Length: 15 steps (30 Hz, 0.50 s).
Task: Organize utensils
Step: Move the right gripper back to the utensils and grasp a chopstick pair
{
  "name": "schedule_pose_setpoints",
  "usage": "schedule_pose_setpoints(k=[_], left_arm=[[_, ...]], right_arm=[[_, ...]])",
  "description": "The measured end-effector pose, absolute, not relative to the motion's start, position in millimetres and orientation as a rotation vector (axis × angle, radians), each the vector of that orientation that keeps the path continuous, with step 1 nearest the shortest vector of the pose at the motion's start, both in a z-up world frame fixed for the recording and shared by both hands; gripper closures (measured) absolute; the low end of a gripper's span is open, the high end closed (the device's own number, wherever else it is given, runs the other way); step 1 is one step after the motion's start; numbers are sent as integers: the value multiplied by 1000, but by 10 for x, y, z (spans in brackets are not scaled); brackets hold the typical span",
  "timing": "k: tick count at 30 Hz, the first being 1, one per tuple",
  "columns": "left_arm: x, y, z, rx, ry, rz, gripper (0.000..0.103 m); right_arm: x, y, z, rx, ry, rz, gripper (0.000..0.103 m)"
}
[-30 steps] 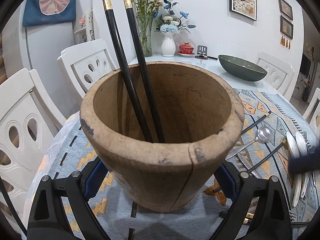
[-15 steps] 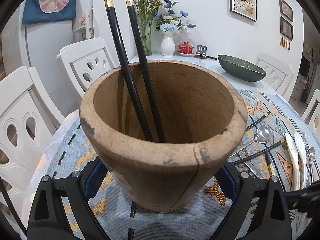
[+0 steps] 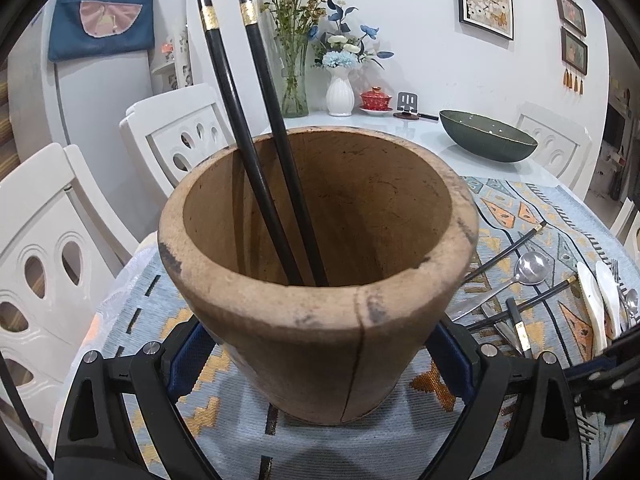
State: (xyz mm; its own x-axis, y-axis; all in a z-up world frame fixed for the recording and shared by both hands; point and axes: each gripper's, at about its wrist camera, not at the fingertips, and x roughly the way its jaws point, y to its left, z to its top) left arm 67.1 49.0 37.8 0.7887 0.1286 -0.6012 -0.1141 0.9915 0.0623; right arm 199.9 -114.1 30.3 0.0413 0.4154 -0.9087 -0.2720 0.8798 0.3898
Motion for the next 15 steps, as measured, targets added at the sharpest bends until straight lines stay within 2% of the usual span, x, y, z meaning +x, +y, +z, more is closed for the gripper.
schedule_pose_setpoints(k=[4, 12, 14, 15], left_arm=[[678, 492, 386, 30, 648, 134, 7], [692, 510, 387, 31, 653, 132, 6], [694, 511, 384, 30, 655, 131, 6], [700, 514, 381, 30, 658, 130, 6]], right_arm=[[2093, -1282, 348, 212, 1405, 582, 88], [2251, -1207, 125, 126, 1469, 536, 89], [2320, -1099, 102, 55, 1474, 487, 96], [2336, -1045, 102, 26, 1479, 470, 96]])
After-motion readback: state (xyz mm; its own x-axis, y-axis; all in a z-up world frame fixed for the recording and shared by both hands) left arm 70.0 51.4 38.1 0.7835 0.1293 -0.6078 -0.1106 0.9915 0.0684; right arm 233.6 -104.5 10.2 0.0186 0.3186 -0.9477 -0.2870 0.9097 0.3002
